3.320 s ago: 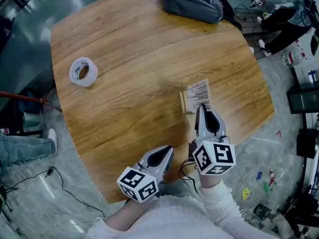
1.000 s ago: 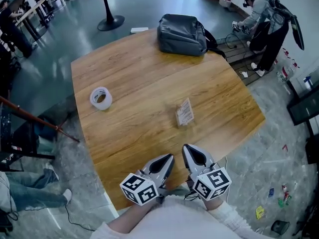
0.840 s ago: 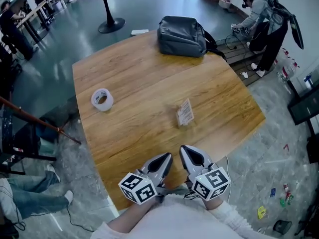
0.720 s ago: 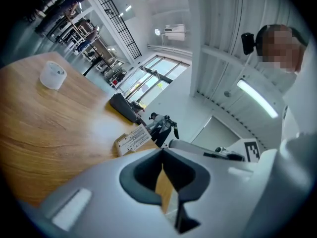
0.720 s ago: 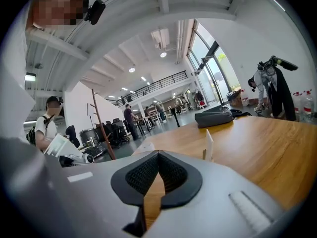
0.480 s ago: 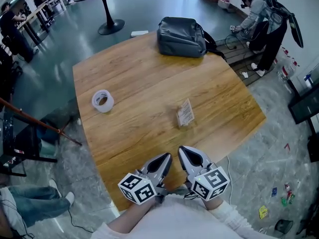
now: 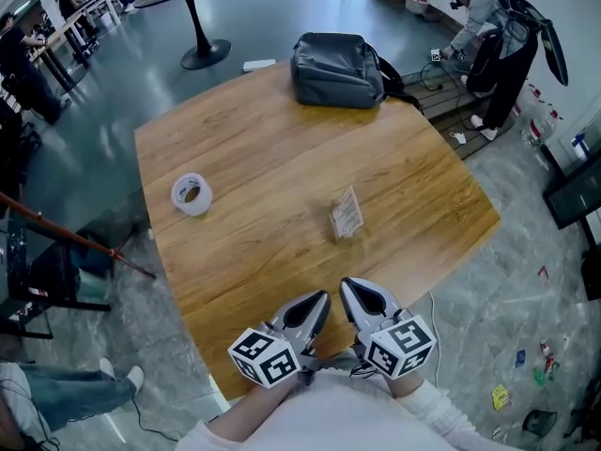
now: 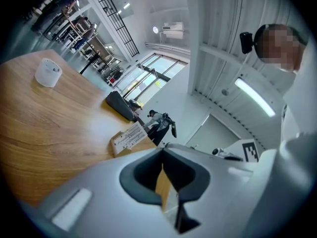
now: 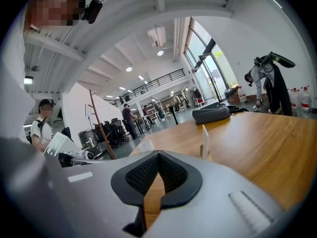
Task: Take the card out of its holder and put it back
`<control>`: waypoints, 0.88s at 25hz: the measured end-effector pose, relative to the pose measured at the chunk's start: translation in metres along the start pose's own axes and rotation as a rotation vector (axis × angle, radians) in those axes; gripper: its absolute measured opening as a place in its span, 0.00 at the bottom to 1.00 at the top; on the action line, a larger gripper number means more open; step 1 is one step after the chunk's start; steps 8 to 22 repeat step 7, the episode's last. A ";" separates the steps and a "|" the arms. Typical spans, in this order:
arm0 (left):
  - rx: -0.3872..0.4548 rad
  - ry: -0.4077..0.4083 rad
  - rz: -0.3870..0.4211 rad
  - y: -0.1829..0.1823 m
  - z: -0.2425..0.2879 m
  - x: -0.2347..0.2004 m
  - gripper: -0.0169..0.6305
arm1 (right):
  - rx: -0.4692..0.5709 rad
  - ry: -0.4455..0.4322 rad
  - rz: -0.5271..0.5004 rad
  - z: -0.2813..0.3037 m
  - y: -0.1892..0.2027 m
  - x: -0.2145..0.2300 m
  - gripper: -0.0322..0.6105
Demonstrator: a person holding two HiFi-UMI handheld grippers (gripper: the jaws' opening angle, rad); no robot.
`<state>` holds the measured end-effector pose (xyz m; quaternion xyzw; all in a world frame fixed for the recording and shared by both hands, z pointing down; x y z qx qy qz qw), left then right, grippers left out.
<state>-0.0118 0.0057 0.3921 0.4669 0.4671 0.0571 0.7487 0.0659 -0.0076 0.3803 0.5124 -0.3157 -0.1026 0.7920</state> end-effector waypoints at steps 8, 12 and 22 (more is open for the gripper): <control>-0.008 -0.001 0.009 0.003 0.003 0.003 0.04 | 0.008 -0.036 -0.032 -0.002 -0.001 -0.005 0.04; -0.008 -0.001 0.009 0.003 0.003 0.003 0.04 | 0.008 -0.036 -0.032 -0.002 -0.001 -0.005 0.04; -0.008 -0.001 0.009 0.003 0.003 0.003 0.04 | 0.008 -0.036 -0.032 -0.002 -0.001 -0.005 0.04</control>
Point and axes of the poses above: the fingertips, and each gripper's own axes: z forward along the fingers, x to its right, y out of its underside, the point moved 3 cm from there along -z, backward along the fingers, and after that the axes turned 2 degrees about z, right-handed, at the moved point
